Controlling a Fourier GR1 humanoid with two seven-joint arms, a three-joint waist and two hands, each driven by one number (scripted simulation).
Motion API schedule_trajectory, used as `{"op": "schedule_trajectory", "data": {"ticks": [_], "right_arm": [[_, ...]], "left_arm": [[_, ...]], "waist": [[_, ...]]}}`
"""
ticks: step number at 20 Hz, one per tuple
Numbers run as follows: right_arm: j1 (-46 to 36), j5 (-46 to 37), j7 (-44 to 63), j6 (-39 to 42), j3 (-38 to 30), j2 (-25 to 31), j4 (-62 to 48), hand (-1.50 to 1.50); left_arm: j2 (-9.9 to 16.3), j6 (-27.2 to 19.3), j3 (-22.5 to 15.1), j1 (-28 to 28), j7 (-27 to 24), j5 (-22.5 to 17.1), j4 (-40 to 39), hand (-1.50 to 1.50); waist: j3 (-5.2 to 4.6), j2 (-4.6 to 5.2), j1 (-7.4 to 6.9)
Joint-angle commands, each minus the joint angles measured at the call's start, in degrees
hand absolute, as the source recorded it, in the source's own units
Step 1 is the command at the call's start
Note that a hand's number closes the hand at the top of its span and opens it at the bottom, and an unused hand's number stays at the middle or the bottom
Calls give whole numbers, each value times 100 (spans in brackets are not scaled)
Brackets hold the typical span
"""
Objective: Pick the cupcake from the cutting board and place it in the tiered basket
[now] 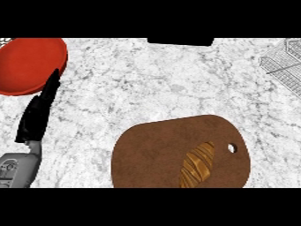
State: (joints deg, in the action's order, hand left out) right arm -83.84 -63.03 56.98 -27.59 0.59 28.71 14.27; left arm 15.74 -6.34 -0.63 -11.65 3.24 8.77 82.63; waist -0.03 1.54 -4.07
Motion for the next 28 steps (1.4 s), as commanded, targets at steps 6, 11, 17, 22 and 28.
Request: {"op": "schedule_trajectory", "data": {"ticks": [6, 11, 17, 22, 28], "right_arm": [[190, -545, -177, 446, 354, 703, -857, 150], [43, -799, -94, 1000, 571, 1122, -1123, 150], [302, -615, -595, 966, 393, 1165, -1078, 150], [802, -117, -1403, 747, -81, 1369, -977, 150], [1110, 281, -1637, 689, -470, 1248, -923, 150]], "left_arm": [[14, 62, 70, 32, -25, -33, -52, 0], [23, 105, -26, 107, -43, 51, 63, 0], [-116, -90, -25, -128, 118, 196, -63, 0], [-24, 73, 210, -14, -87, -22, -199, 0], [-149, -29, 62, 7, 263, 119, 158, 0]], "waist": [[1, 25, 19], [5, 10, -3], [12, 1, 72], [14, -31, 160], [16, -48, 147]]}}
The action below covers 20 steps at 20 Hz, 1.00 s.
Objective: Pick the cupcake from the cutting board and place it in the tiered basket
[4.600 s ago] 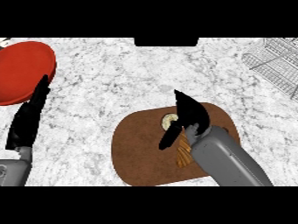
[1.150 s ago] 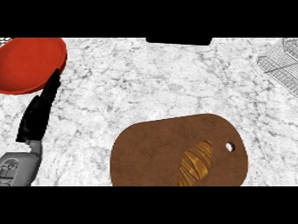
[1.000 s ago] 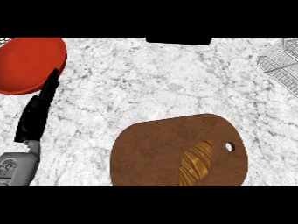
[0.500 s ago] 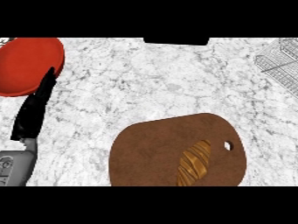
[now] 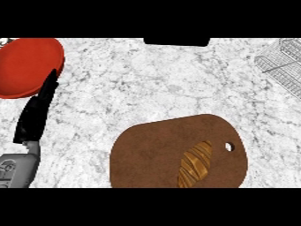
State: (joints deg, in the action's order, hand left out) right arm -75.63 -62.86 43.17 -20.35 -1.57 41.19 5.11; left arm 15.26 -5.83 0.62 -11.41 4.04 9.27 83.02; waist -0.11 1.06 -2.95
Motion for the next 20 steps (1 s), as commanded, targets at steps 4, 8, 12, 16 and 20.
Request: {"op": "schedule_trajectory", "data": {"ticks": [4, 8, 12, 16, 20], "right_arm": [[401, 972, 18, -323, -973, 54, -7, -150], [809, 1175, -562, -466, -1156, 180, 159, -150], [839, 1247, -557, -1345, -1257, -26, 523, -150], [766, 1213, -582, -1696, -1243, 32, 800, -150], [594, 988, -230, -1865, -1070, 123, 1006, -150]], "left_arm": [[-17, -16, 59, 183, -192, 3, -28, 0], [160, 238, 159, 55, 29, -140, 88, 0], [136, 218, 255, -99, -82, -141, -209, 0], [51, 148, 121, 139, 244, -49, 338, 0], [-96, -44, 41, 307, -160, 210, -33, 0]], "waist": [[25, 8, 39], [27, -7, 65], [22, 1, 70], [20, -52, 76], [10, -72, 175]]}}
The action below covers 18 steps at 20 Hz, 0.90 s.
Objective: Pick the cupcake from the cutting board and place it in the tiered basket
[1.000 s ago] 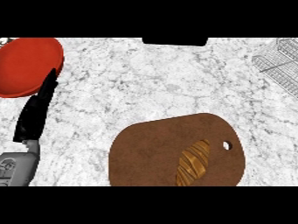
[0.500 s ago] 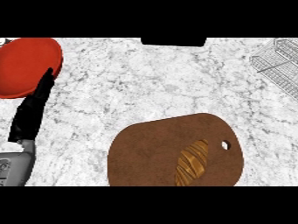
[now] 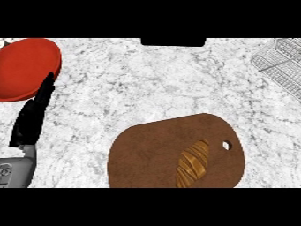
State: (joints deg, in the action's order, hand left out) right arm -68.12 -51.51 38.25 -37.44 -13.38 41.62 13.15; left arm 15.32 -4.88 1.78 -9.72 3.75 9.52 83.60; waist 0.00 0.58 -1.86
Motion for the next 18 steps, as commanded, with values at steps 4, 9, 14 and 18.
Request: {"op": "schedule_trajectory", "data": {"ticks": [4, 9, 14, 18], "right_arm": [[180, 128, 481, 27, -116, 322, 535, -150], [357, 440, 1047, 397, -253, 265, 1323, -150], [1475, 986, 848, 755, -455, 254, 2375, -150], [2053, 1235, 870, 758, -482, 136, 3468, -150]], "left_arm": [[40, 47, 140, 190, 121, -46, 140, 0], [188, 131, 473, 113, -217, -190, -361, 0], [125, -80, 386, 411, 106, 4, 38, 0], [175, -46, 454, 648, 107, -38, 165, 0]], "waist": [[-3, -93, 213], [-13, -138, 367], [-11, -245, 620], [-16, -297, 731]]}}
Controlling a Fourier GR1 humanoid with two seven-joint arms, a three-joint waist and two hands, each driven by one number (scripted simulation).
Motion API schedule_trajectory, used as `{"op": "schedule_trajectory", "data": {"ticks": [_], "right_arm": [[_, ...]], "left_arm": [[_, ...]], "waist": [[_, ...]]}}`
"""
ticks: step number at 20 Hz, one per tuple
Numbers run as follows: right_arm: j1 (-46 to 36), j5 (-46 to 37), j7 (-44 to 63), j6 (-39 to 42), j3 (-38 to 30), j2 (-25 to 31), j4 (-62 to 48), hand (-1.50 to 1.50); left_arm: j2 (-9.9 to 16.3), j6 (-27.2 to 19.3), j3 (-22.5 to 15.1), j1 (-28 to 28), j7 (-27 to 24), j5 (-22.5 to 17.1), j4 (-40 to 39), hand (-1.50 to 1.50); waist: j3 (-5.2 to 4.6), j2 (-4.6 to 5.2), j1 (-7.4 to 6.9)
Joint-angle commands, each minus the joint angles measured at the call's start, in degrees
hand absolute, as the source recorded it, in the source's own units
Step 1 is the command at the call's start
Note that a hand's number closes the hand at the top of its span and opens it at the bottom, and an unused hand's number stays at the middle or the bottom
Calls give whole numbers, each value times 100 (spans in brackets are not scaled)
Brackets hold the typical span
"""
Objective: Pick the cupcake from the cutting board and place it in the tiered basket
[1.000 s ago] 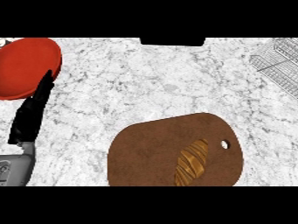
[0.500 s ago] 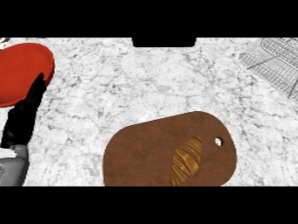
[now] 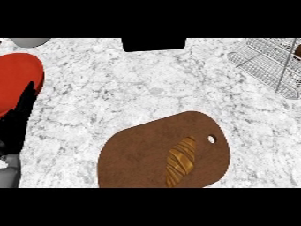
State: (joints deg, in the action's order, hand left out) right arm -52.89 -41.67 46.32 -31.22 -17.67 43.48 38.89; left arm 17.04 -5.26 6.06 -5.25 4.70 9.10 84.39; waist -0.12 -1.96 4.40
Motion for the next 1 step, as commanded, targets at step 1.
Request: {"op": "schedule_trajectory", "data": {"ticks": [1], "right_arm": [[706, 382, 30, 250, -66, -107, 1203, -150]], "left_arm": [[-15, -12, 73, 17, -6, -37, -100, 0]], "waist": [[-7, -23, 167]]}}
